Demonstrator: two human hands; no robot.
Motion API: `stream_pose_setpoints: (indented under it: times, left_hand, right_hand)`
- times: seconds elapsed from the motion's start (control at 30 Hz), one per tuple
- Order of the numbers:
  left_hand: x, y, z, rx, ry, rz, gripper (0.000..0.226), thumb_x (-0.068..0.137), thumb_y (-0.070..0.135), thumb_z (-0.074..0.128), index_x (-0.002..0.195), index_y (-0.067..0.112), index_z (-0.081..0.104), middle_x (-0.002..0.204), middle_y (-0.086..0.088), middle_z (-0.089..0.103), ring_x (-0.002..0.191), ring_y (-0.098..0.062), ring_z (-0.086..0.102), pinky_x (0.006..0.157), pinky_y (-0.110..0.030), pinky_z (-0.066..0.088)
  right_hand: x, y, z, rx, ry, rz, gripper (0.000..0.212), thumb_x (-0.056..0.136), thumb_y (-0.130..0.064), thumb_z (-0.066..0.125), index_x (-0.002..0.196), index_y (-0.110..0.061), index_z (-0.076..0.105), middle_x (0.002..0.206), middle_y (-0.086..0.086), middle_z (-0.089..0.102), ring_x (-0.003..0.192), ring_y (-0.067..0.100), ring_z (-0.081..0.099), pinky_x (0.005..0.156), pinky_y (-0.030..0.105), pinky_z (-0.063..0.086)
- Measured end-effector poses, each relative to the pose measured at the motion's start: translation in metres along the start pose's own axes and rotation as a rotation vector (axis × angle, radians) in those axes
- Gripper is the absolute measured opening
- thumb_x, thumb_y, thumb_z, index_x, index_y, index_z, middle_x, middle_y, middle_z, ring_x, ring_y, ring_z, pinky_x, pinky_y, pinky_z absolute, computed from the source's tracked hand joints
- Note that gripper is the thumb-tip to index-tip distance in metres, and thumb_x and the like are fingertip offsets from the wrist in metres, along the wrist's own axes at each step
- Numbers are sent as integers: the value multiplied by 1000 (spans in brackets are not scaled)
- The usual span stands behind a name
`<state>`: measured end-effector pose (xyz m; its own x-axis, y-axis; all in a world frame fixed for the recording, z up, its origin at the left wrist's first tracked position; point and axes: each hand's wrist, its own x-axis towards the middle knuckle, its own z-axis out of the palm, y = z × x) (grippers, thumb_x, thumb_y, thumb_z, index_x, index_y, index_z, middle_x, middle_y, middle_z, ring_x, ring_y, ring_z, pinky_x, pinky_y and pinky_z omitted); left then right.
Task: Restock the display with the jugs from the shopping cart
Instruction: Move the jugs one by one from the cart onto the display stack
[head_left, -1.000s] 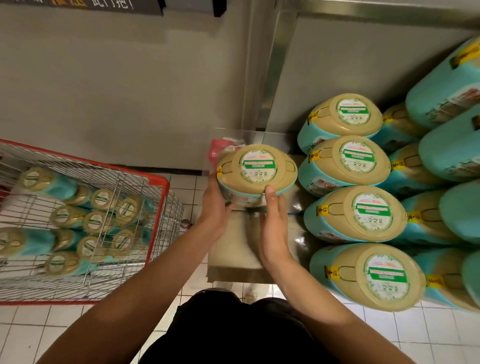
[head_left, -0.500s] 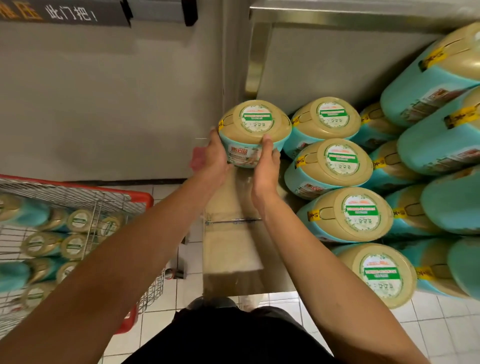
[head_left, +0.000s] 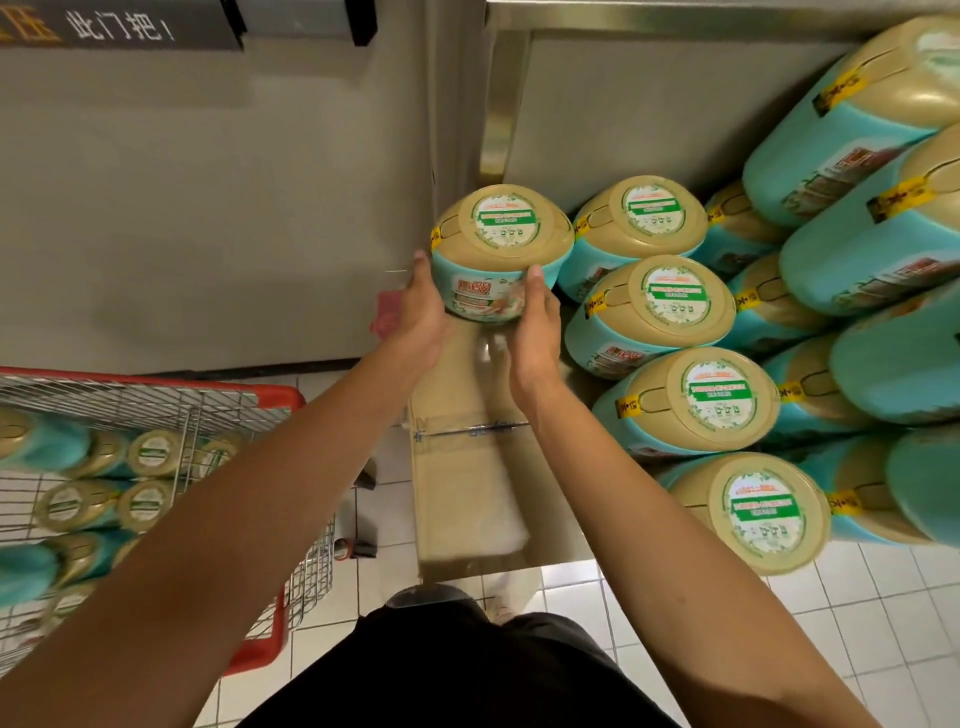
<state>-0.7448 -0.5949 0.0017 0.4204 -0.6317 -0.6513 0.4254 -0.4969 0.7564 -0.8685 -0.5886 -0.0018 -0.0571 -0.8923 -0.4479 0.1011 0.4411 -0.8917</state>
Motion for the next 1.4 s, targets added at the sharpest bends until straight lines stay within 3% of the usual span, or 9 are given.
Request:
stream_pose_setpoints:
  times: [0.13,0.33,0.43,0.53,0.63,0.77,0.93,1.03,1.4]
  left_hand:
    - [-29,-32,-22,6,-34,-7,53,109,52,38,146,17,53,146,-8,57,135,-24,53,92,-41,49]
    - [-102,-95,-78,3,-116,-29,22,107,26,46,116,15,64,109,-2,64,96,-17,60,84,-35,49]
    - [-143,-134,-107,47,-102,60,27,108,30,48,114,15,69,117,-4,71,107,-24,66,91,-42,54]
    - [-189,-174,-126,26,-66,104,27,107,32,51,116,15,70,118,-6,74,108,-27,70,79,-34,59]
    - [-244,-214,-136,11,-58,175,33,108,38,51,120,14,70,117,-3,76,107,-23,72,77,-29,59]
    - [-324,-262,-151,-35,-56,263,45,103,47,51,119,8,67,110,-2,76,101,-20,74,79,-30,60]
    - [-416,-324,-196,-84,29,310,44,99,52,51,114,15,69,115,-12,74,107,-31,72,89,-45,59]
    - [-463,-357,-236,-93,122,325,36,106,43,45,113,19,70,115,-9,75,106,-30,72,86,-40,60]
    - [-604,-458,-442,-242,485,266,29,108,35,48,113,16,70,111,-8,75,103,-30,73,83,-39,61]
  right_hand:
    - [-32,14,-25,-50,16,29,50,97,-61,57,128,-22,59,106,-5,64,102,14,62,103,48,54]
    - [-107,31,-65,-105,-82,-10,9,109,-28,54,108,-22,60,106,7,62,102,24,60,108,59,49]
    - [-150,41,-87,-93,-169,-45,10,110,-23,53,111,-16,59,107,7,63,102,26,62,84,37,59]
    - [-193,59,-116,-116,-233,-72,12,110,-21,52,109,-12,61,102,2,66,94,13,64,66,20,57]
    - [-238,78,-148,-212,-335,-132,22,111,-20,51,113,-1,63,87,-17,68,86,2,66,74,27,59]
    - [-295,104,-193,-293,-491,-114,21,109,-24,54,103,-9,67,99,8,68,98,25,65,92,47,55]
    - [-365,131,-229,-307,-655,-15,19,109,-19,53,100,-12,68,98,7,69,93,21,69,78,35,59]
    - [-406,147,-228,-350,-732,11,20,110,-17,51,105,-6,67,95,7,71,91,23,69,73,31,58]
    - [-572,241,-118,-509,-1057,50,24,111,-17,48,108,-7,69,94,9,73,90,21,71,73,30,59]
